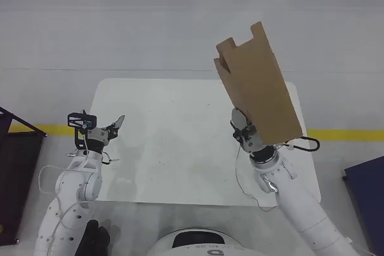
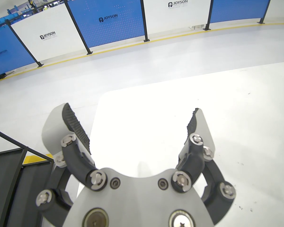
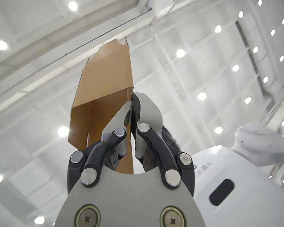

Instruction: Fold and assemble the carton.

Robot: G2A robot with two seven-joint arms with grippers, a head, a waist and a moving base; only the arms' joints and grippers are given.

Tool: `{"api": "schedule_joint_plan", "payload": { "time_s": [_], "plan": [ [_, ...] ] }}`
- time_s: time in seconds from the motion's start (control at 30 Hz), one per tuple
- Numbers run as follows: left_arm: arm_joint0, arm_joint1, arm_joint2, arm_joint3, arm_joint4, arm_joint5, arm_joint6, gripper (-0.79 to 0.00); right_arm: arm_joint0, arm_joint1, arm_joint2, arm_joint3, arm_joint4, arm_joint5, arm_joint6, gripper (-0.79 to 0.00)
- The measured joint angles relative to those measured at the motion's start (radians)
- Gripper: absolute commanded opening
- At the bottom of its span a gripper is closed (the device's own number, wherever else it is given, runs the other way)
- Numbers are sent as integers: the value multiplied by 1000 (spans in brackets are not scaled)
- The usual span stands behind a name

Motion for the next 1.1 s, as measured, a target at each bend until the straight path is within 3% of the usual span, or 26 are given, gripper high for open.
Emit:
{"api": "schedule_joint_plan", "payload": {
  "time_s": [0.17, 0.4, 0.57, 0.7, 0.83, 0.97, 1.1],
  "plan": [
    [0, 0, 0, 0, 0, 0, 0, 0, -10, -2, 45, -1, -114, -138, -73, -785],
    [0, 0, 0, 0, 0, 0, 0, 0, -37, 2, 140, -12, -475, -386, -204, -785],
    [0, 0, 0, 0, 0, 0, 0, 0, -54, 0, 180, -29, -691, -506, -293, -785],
    [0, 0, 0, 0, 0, 0, 0, 0, -71, 0, 231, -38, -950, -595, -397, -785],
    [0, 0, 0, 0, 0, 0, 0, 0, -89, -7, 282, -54, -1274, -644, -559, -785],
    [0, 0, 0, 0, 0, 0, 0, 0, -114, -19, 329, -74, -1640, -612, -774, -785],
    [0, 0, 0, 0, 0, 0, 0, 0, -162, -30, 345, -116, -1802, -615, -936, -785]
  ]
}}
